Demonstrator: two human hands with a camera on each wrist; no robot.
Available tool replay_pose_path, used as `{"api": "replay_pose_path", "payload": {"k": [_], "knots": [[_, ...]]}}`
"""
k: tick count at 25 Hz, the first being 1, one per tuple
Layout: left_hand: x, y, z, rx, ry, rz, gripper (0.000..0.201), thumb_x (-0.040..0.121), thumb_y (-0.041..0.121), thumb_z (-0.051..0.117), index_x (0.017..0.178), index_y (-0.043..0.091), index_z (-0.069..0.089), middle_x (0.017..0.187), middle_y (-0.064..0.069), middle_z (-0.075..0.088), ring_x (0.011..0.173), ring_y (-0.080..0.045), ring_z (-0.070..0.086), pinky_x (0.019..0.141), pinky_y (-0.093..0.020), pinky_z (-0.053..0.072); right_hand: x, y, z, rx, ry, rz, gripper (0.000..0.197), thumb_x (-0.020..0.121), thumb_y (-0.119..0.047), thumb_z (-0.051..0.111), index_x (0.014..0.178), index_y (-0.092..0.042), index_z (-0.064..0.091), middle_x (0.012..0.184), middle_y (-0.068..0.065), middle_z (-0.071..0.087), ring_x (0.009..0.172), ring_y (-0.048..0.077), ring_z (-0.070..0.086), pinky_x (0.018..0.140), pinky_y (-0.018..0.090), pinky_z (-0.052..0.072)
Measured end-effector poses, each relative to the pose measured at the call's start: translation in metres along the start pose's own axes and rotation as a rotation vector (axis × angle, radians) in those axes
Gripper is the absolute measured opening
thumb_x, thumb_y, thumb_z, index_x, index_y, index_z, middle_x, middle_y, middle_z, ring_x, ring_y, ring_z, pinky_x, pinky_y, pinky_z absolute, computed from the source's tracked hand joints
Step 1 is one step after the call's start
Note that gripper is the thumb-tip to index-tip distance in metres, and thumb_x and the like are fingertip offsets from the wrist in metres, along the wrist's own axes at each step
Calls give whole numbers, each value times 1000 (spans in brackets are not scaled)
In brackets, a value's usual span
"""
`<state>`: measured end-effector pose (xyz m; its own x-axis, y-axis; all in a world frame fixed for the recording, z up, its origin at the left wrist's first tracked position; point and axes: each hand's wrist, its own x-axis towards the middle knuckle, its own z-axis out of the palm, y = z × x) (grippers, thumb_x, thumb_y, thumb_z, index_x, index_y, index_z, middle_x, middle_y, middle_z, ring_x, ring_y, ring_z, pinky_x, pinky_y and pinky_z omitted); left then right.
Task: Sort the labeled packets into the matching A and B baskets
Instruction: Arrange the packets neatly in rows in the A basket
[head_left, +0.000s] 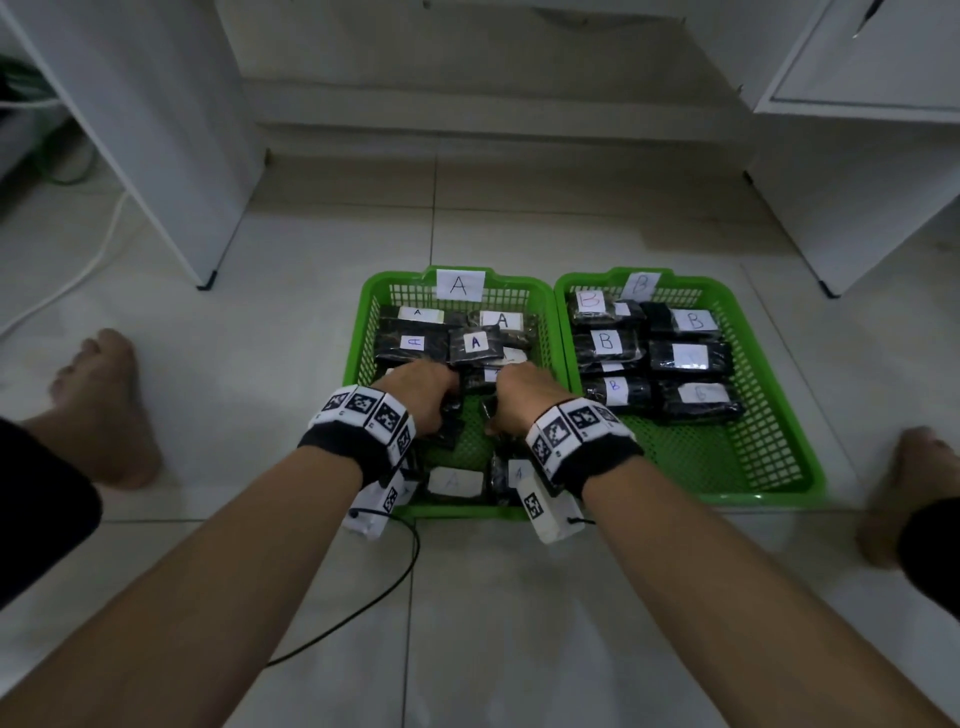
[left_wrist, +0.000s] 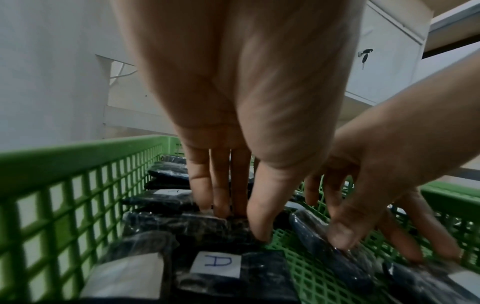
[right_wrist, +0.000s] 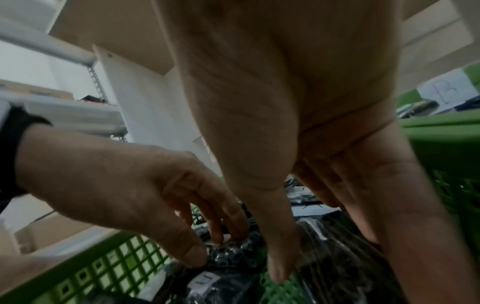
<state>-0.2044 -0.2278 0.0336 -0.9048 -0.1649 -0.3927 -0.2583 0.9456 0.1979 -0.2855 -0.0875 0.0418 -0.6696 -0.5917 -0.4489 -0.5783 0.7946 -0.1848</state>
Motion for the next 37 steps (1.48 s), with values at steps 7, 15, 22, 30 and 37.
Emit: {"api": "replay_pose_path", "payload": {"k": [7, 15, 22, 30, 37], "knots": [[1, 5, 3, 82, -11, 42, 39, 84, 13, 70, 123, 15, 68, 127, -11, 60, 114, -30, 61, 93, -41, 54, 3, -2, 1, -54, -32, -21, 47, 86, -29, 81, 121, -2, 64, 125, 14, 65, 111, 31, 65, 77, 31, 47], [-1, 10, 1, 86, -70, 23, 45, 83, 9, 68, 127, 15, 58, 127, -11, 61, 117, -31, 60, 90, -40, 54, -1, 4, -24, 287, -35, -20, 28, 80, -18, 85, 99, -3, 72, 95, 8, 73, 85, 26, 73, 73, 38, 63], [-10, -1, -5, 154, -13, 55, 32, 76, 5, 65, 94, 30, 69, 111, 0, 61, 109, -27, 56, 94, -41, 47, -15, 44, -46, 855, -159, -11, 30, 85, 11, 71, 101, -14, 70, 117, 7, 65, 102, 25, 69, 80, 40, 64], [-12, -22, -18, -133, -21, 27, 54, 66, 15, 89, 115, 24, 69, 117, 5, 64, 102, -15, 59, 84, -27, 46, -17, 62, -38, 1146, -104, -103, 35, 69, 10, 83, 94, -9, 67, 105, 14, 71, 97, 27, 70, 81, 33, 61], [-3, -28, -7, -107, 115, 65, 42, 76, 14, 80, 116, 21, 69, 113, 3, 67, 104, -15, 63, 85, -20, 45, -20, 54, -41, 1010, 66, -14, 20, 76, 5, 81, 89, -8, 72, 95, 6, 73, 88, 17, 69, 72, 22, 56]]}}
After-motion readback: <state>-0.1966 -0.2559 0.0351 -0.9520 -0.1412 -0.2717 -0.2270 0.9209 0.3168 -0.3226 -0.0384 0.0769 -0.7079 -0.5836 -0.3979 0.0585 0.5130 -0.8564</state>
